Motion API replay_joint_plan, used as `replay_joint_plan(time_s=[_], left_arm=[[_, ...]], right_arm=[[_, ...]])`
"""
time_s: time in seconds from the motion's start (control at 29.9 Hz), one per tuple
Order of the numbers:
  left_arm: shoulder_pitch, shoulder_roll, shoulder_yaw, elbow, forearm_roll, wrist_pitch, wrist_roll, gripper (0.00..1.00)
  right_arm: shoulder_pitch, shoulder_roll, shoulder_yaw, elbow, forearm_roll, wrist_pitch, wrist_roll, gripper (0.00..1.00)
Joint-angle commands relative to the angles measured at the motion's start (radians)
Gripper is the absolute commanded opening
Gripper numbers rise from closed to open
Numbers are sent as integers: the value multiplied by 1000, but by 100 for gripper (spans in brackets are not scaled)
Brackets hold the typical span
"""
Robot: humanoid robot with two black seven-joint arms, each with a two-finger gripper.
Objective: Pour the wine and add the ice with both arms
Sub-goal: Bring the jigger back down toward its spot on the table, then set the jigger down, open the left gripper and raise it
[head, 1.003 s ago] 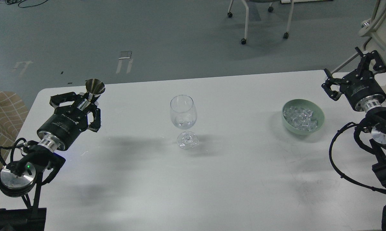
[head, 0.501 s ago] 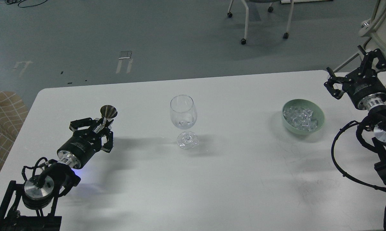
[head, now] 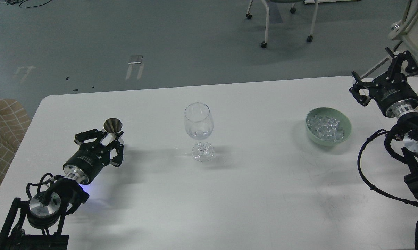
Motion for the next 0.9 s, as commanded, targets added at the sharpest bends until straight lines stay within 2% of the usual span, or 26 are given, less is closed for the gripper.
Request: replay_joint_plan(time_s=[0.0, 0.2, 0.37, 0.5, 0.6, 0.8, 0.87], left_arm=[[-8, -15, 1, 7, 0, 0, 0, 33], [-17, -14, 1, 42, 6, -2, -2, 33], [-17, -6, 1, 42, 4, -20, 0, 40], [-16, -3, 1, 42, 7, -31, 1, 41], [-16, -1, 1, 42, 9, -37, 1, 47], [-17, -1, 1, 36, 10, -37, 0, 73], [-17, -3, 1, 28, 10, -37, 0, 76]], right_arm=[[-2, -1, 0, 0, 0, 0, 0, 100], [-2, -1, 0, 0, 0, 0, 0, 100], [-5, -1, 0, 1, 2, 0, 0, 100], [-7, 5, 0, 14, 2, -1, 0, 100], [-10, 7, 0, 25, 0, -5, 0, 100], [-10, 5, 0, 25, 2, -8, -1, 100], [-10, 5, 0, 25, 2, -8, -1, 100]])
